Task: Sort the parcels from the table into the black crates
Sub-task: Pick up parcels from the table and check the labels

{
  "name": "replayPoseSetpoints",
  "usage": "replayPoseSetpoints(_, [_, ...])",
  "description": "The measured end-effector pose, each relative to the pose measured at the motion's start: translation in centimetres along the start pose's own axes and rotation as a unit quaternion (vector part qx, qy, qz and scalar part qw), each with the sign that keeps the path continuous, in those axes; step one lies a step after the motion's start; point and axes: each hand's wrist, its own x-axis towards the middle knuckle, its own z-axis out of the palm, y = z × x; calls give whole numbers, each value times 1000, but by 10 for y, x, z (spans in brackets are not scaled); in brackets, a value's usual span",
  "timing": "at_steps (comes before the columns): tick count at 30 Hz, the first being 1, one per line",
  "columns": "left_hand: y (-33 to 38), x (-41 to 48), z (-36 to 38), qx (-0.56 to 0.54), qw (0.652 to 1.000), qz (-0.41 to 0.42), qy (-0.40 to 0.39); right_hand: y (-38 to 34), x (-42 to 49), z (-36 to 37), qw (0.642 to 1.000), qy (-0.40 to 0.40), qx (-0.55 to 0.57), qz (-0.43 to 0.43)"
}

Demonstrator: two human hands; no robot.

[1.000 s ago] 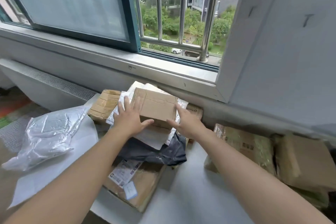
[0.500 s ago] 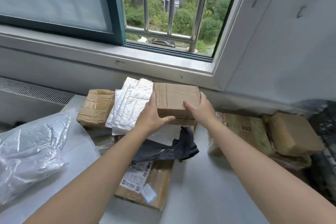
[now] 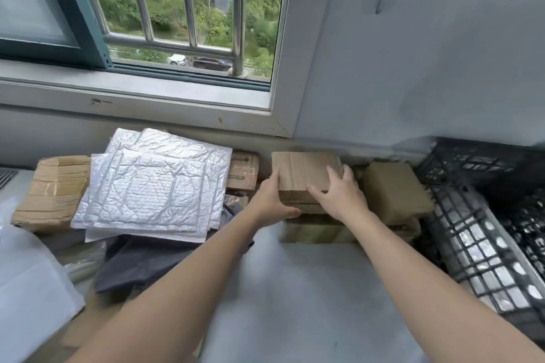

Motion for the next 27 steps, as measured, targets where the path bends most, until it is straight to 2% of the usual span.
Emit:
replayPoseSetpoints(3, [-2,1,8,27,999,11,-28,4,2,3,998,-12,-55,2])
replayPoseSetpoints(5, [-2,0,8,50,998,22,-20,-3,3,4,994,8,-111,-22])
replayPoseSetpoints(7, [-3,-3,1,79,996,34,-3,-16,2,6,988,31,-136,-61])
replayPoseSetpoints(12, [-20,-25,-35,180,979,44,85,-59,-11,24,977,49,-117,-169])
replayPoseSetpoints(16, [-57,-52,-76,302,938,-3,169,-93,-25,48,965,47,-90,-243])
replayPoseSetpoints(19, [-93,-72,-109,355,910,-89,196,-120,-37,70,958,28,-31,-282])
replayPoseSetpoints(21, [-114,-83,-130,348,902,-170,189,-136,-44,84,961,-15,0,-277])
replayPoseSetpoints(23, [-131,-91,-144,341,900,-217,162,-151,-49,98,969,-77,27,-234])
replayPoseSetpoints(25, [-141,-99,-149,346,906,-209,128,-163,-52,111,973,-114,44,-196])
replayPoseSetpoints(27, [-146,-107,-144,385,901,-177,94,-173,-54,123,977,-111,45,-179])
